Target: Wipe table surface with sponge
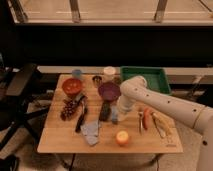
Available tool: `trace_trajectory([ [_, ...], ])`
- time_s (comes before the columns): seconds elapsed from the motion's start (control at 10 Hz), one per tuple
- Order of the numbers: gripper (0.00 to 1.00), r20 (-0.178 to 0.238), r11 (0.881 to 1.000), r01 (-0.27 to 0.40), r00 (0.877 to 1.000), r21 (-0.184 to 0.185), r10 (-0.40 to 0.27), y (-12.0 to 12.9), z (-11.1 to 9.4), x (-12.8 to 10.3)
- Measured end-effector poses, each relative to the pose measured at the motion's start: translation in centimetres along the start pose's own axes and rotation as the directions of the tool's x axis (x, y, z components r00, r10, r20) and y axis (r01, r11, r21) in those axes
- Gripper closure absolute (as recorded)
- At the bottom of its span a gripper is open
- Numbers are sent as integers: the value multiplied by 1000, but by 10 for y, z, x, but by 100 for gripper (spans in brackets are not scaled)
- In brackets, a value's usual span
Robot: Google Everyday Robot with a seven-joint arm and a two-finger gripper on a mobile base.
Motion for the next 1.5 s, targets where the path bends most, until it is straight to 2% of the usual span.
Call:
trace_trajectory([
  [0.2, 100, 32, 999, -31, 999, -30, 32, 26, 8, 7],
  [0.3, 100, 31, 998, -57, 998, -37, 58, 35, 8, 15],
  [0.6, 100, -20, 988, -154, 988, -19, 153, 46, -7, 55],
  [0.8, 100, -61, 986, -168, 984, 14, 168, 26, -23, 68],
  [1.0, 100, -77, 991, -132, 988, 25, 133, 3, -27, 59],
  [1.2, 100, -79, 997, -76, 994, 11, 76, -10, -19, 36],
  [1.4, 100, -74, 999, -31, 997, -16, 30, -11, -6, 13],
  [1.5, 100, -72, 999, -35, 997, -24, 33, -6, -3, 9],
])
